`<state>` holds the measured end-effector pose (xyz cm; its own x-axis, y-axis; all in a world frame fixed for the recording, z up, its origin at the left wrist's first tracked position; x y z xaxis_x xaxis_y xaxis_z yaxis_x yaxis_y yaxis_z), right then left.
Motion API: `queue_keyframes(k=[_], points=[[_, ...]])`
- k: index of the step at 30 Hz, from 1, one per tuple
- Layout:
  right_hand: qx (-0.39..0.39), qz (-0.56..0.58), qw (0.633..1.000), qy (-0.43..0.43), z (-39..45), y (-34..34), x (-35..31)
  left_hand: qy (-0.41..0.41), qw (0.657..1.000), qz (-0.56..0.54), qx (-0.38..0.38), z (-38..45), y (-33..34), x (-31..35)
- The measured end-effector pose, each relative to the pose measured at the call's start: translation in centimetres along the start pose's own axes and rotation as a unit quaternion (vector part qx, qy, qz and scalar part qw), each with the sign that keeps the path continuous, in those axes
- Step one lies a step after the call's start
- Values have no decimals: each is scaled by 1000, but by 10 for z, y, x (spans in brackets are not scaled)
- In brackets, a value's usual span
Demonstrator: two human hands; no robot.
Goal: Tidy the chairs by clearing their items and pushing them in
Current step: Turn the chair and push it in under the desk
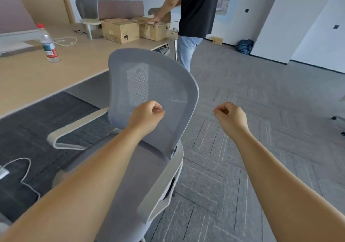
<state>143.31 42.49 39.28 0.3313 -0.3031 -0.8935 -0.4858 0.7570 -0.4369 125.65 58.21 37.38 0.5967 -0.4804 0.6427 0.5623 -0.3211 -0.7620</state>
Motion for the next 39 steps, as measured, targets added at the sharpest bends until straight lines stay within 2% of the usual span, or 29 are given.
queue_keyframes(k=[4,11,17,20,25,31,39], points=[[-14,7,1000,1,60,-9,10,-55,998,-25,6,43,22,22],[-44,24,999,-10,151,21,12,-73,996,-53,8,141,55,45],[-62,33,997,-14,215,32,14,-163,974,-157,25,214,86,54],[-66,43,997,-13,238,32,19,-202,969,-130,51,233,93,55],[-104,43,993,-21,266,43,28,-212,973,-57,76,240,93,53],[-186,58,980,-50,280,54,25,-223,970,3,98,223,89,65],[-292,47,950,-101,263,50,26,-215,971,18,102,161,100,87]])
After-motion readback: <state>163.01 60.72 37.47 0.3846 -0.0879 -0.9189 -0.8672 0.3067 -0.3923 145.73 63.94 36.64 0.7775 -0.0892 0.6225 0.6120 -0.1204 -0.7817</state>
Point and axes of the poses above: each hand's wrist, its own z-axis towards the middle knuckle, its own y-axis out of the palm, x = y × z, the point moved 8 cm from there along z, towards the middle knuckle, and after that the axes turned 13 degrees about z, right-handed, at the moved point
